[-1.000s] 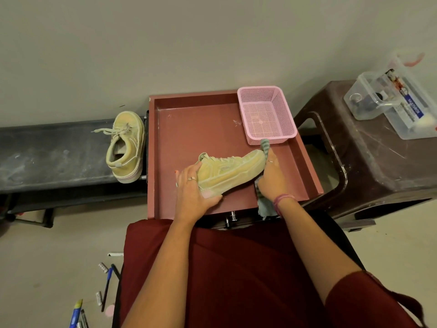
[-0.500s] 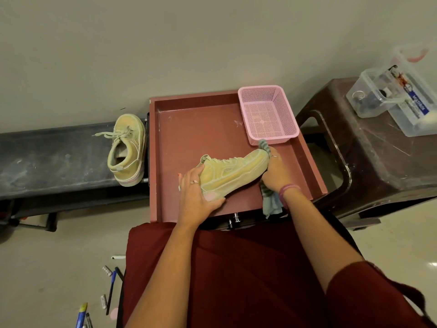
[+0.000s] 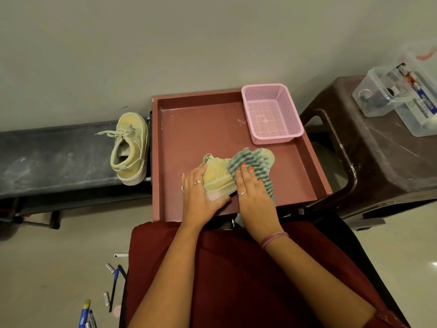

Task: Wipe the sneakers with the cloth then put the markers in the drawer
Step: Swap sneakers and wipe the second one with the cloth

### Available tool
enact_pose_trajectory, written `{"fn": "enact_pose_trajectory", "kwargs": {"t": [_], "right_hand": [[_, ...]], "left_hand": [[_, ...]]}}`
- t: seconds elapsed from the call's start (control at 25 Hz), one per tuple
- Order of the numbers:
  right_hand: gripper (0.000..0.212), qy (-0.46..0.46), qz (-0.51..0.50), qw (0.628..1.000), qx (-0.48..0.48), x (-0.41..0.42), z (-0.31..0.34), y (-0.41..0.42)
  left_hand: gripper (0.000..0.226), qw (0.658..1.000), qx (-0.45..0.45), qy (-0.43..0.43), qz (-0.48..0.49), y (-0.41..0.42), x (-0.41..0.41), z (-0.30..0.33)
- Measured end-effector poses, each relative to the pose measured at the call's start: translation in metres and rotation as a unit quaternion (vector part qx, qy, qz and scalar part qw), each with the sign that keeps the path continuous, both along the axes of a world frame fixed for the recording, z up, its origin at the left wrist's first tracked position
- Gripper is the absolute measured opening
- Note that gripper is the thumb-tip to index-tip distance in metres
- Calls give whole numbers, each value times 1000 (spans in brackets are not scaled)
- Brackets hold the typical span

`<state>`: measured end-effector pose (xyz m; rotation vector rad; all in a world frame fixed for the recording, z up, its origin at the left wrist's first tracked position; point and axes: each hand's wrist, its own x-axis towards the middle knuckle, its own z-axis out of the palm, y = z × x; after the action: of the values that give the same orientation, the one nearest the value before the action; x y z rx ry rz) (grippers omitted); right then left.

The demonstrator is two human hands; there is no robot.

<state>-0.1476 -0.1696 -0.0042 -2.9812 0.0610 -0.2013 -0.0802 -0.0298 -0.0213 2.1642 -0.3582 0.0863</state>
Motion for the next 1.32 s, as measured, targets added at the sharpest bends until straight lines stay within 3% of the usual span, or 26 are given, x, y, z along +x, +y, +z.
{"fn": "enact_pose_trajectory", "kwargs": {"t": [0.12, 0.24, 0.4, 0.52, 0.64, 0.8, 0.92, 1.0, 1.08, 1.12, 1.16, 1.2, 1.28, 1.32], "right_hand": [[55, 21, -62, 997, -35, 23, 10, -29], [53, 115, -108, 987, 9, 53, 18, -65], [64, 104, -71, 990, 57, 37, 24, -49], [80, 63, -71, 983, 156, -4, 18, -34], [90, 101, -21, 977, 188, -24, 1, -33], [84, 133, 0, 958, 255, -20, -3, -36], [60, 119, -98, 898, 411, -14, 16, -60], [46, 78, -209, 813, 538, -13, 28, -78], [41, 34, -278, 714, 642, -12, 38, -94], [41, 19, -287, 693, 661, -12, 45, -99], [41, 11, -279, 703, 654, -10, 51, -103], [42, -2, -259, 746, 613, -5, 55, -104], [43, -22, -178, 879, 442, 13, 58, -95], [42, -32, -113, 926, 360, 24, 54, -84]], "left_hand": [[97, 1000, 5, -16, -6, -2, -5, -2], [93, 999, 25, -42, -16, -4, -11, -5], [94, 997, 34, -59, -29, -1, -6, -5], [88, 989, 93, -93, -64, 6, 2, -5], [82, 980, 150, -113, -63, 11, 16, -11], [75, 979, 158, -102, -74, 12, 33, -15], [61, 978, 166, -113, -54, 12, 41, -14], [52, 978, 174, -114, -35, 11, 47, -11], [58, 976, 181, -114, -35, 6, 47, -5], [63, 975, 182, -114, -48, 3, 44, -2], [68, 973, 184, -117, -73, -1, 40, 1], [69, 970, 186, -119, -104, -4, 36, 2], [62, 966, 187, -108, -145, -11, 34, -2], [57, 966, 187, -103, -144, -13, 35, -6]]}}
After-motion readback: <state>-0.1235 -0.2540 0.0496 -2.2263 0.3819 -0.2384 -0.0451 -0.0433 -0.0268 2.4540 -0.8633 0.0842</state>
